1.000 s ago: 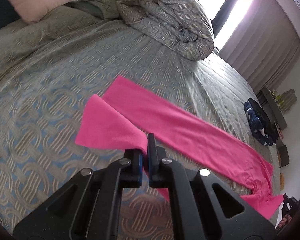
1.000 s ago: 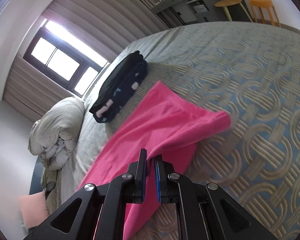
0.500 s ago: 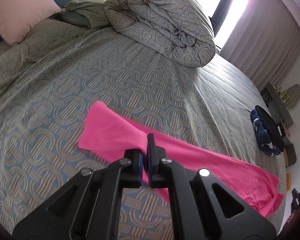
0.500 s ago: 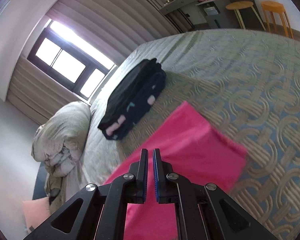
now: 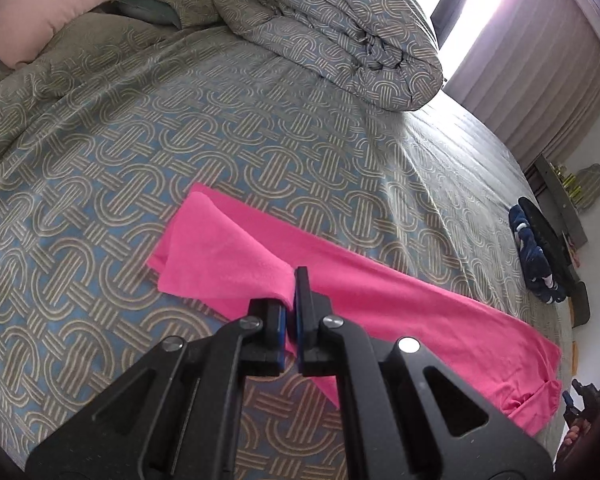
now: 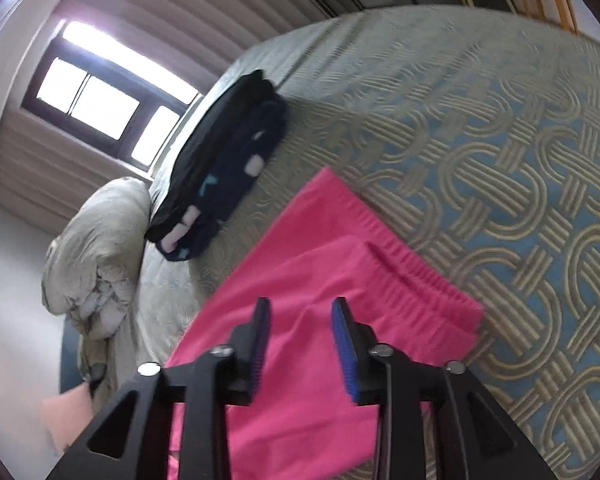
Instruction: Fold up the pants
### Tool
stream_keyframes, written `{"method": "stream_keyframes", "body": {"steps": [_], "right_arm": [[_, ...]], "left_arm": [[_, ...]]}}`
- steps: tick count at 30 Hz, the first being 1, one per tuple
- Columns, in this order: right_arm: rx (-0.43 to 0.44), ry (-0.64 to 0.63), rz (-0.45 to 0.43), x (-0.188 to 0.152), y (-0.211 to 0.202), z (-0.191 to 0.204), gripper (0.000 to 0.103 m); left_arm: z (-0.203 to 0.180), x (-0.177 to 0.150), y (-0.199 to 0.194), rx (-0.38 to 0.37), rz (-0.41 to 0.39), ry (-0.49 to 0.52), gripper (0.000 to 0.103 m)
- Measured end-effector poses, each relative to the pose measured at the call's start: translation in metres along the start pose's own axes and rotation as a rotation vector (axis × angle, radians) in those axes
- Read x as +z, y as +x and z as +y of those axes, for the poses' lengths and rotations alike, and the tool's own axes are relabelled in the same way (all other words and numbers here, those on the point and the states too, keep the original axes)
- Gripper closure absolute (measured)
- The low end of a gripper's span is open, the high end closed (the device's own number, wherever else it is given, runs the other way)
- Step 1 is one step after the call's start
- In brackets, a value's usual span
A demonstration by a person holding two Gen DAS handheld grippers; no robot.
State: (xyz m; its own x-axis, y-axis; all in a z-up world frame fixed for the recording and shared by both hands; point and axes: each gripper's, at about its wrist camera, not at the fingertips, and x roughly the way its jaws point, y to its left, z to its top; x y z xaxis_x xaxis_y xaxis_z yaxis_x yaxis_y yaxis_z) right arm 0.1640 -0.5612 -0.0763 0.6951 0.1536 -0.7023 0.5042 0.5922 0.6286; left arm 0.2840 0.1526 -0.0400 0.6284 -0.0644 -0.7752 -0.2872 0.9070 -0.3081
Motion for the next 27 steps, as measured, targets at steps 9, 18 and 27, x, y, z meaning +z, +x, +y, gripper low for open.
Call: {"method": "stream_keyframes", "body": {"steps": [9,18,27], "right_arm": [[-0.021,0.066,0.176,0.023,0.01,-0.004,0.038],[-0.239,0.04,0.307,0.033,0.056,0.019,0.038],[-0.462,-0.361,0.279,0.045,0.057,0.05,0.04]], "left_arm": [[-0.001,-0.005,-0.003,-0.009,0.006,0.008,0.099],[-0.001,-0.01,-0.007,-0.035,0.004,0.007,0.099],[0.004,-0.014,-0.005,-0.036,0.013,0.008,0.099]]}}
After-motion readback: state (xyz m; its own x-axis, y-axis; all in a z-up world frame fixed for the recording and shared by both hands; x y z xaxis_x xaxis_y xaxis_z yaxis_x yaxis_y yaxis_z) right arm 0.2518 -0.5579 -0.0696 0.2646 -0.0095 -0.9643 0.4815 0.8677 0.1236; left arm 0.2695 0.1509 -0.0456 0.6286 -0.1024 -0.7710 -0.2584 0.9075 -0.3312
